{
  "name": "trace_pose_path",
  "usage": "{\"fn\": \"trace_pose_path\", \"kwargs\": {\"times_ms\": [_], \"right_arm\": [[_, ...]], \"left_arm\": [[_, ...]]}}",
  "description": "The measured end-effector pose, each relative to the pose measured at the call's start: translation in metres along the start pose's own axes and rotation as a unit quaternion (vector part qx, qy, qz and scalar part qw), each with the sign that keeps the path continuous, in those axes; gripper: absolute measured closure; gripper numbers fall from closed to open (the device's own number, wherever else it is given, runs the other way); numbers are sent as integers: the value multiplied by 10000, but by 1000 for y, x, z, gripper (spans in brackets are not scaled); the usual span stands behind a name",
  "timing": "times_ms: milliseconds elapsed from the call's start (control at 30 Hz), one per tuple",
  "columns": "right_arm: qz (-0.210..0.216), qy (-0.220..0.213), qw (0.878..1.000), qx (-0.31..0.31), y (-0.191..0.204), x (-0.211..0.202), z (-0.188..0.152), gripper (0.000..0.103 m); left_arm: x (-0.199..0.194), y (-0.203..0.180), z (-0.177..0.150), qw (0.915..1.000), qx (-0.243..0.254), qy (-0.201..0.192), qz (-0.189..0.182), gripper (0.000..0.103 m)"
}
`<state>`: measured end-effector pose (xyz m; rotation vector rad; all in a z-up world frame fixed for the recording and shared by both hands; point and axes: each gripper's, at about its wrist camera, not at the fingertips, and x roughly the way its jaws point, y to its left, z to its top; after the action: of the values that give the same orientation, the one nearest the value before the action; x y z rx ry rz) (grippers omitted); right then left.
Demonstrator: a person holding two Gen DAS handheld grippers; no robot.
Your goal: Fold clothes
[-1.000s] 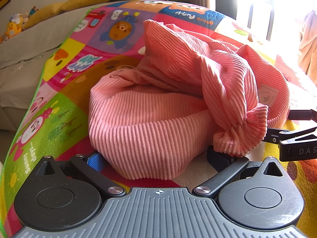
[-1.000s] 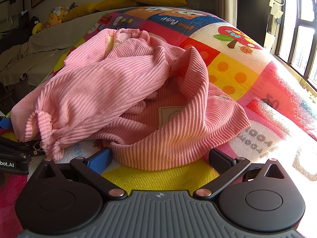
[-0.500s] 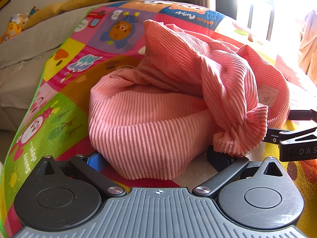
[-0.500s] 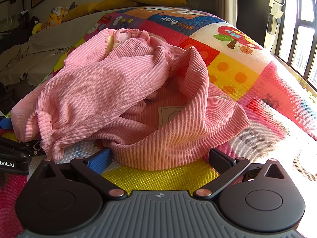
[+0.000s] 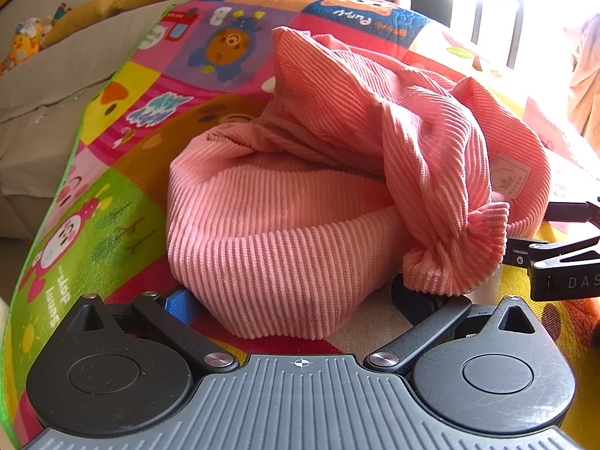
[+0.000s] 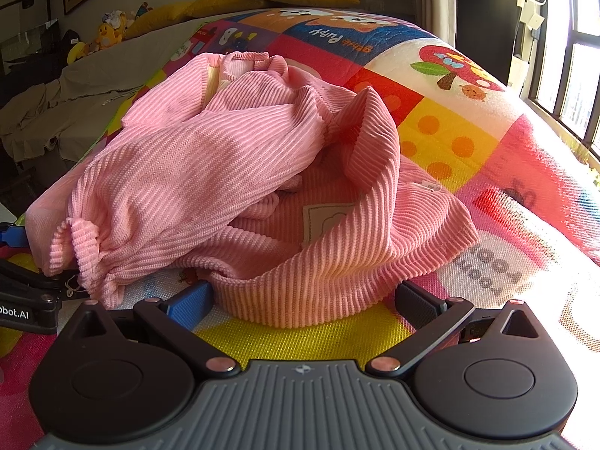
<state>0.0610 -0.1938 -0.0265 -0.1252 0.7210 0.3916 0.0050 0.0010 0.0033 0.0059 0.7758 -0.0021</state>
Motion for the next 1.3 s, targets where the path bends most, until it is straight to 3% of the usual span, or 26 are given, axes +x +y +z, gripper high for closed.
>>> {"fn": "trace_pose_path", "kwargs": {"times_ms": [500,600,700,833,900,967,1033,1133,1167,1300], "right_arm": [[141,538,9982,-216,-1,4,13,0],[583,570,9964,-220,-6,-4,15,0],[1035,142,9942,-253,-15,-35,20,0],[695,-703,9929,-662,-19,-62,45,0],[553,-945,9912,-750,-22,-60,64,0],[617,-855,9919,-710,-27,-42,87,0],[693,-717,9932,-608,-29,-15,103,7],[798,-504,9947,-403,-30,29,119,19],[833,-432,9950,-335,-30,43,124,22],[972,-147,9951,-61,-31,102,145,22]], "left_arm": [[-3,3,0,9998,134,72,-139,0],[-16,8,2,9989,113,210,-416,0],[-49,17,10,9958,253,-31,-885,0],[-57,35,45,9945,228,-290,-981,0],[-37,50,66,9958,86,-357,-842,0],[-9,71,86,9967,-178,-315,-721,0],[23,95,104,9924,-692,-85,-1015,0],[66,116,124,9741,-1258,225,-1865,0],[79,117,130,9704,-1283,257,-2030,0],[113,102,139,9696,-960,255,-2235,0]]}}
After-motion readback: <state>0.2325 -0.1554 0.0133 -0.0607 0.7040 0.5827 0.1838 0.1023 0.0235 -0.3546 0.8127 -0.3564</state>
